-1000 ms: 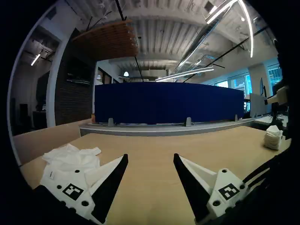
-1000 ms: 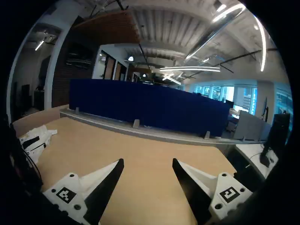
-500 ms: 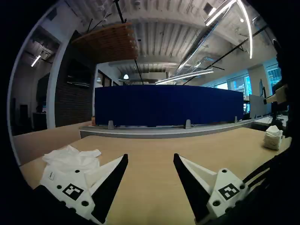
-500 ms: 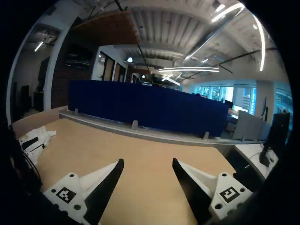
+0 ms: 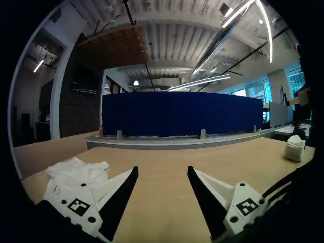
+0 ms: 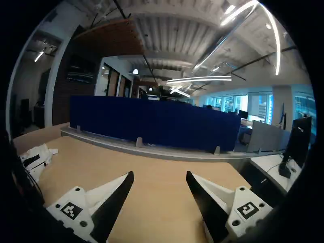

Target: Fold towel

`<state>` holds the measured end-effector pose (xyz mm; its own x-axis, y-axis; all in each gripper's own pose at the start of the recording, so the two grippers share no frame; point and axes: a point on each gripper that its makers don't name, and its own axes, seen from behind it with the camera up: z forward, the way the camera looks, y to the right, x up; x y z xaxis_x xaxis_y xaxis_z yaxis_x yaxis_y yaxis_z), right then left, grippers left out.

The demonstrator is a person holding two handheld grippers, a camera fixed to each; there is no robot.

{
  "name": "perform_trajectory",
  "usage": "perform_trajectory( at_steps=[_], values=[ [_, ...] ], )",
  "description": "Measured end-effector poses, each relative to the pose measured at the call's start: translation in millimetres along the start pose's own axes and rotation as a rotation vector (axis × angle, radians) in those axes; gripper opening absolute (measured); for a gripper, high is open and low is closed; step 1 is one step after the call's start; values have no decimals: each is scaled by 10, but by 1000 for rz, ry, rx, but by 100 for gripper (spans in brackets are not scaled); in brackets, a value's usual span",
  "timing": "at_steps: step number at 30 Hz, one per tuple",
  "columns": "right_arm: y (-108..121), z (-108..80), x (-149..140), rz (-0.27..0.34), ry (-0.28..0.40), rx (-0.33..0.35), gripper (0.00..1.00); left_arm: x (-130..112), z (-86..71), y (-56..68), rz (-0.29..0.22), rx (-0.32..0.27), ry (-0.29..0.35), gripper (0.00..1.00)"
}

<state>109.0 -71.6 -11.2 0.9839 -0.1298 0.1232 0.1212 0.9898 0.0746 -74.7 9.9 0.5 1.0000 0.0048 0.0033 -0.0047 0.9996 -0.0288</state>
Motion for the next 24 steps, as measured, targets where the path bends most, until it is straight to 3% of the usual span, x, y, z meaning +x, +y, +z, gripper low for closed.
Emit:
perform_trajectory(
  at_steps=[15, 24],
  values=[
    [331, -9, 112, 54, 76, -13, 100, 4, -19, 2, 0, 0, 0, 90],
    [459, 43, -5, 74, 101, -17, 100, -6, -21, -7, 1, 0, 0, 90]
  ],
)
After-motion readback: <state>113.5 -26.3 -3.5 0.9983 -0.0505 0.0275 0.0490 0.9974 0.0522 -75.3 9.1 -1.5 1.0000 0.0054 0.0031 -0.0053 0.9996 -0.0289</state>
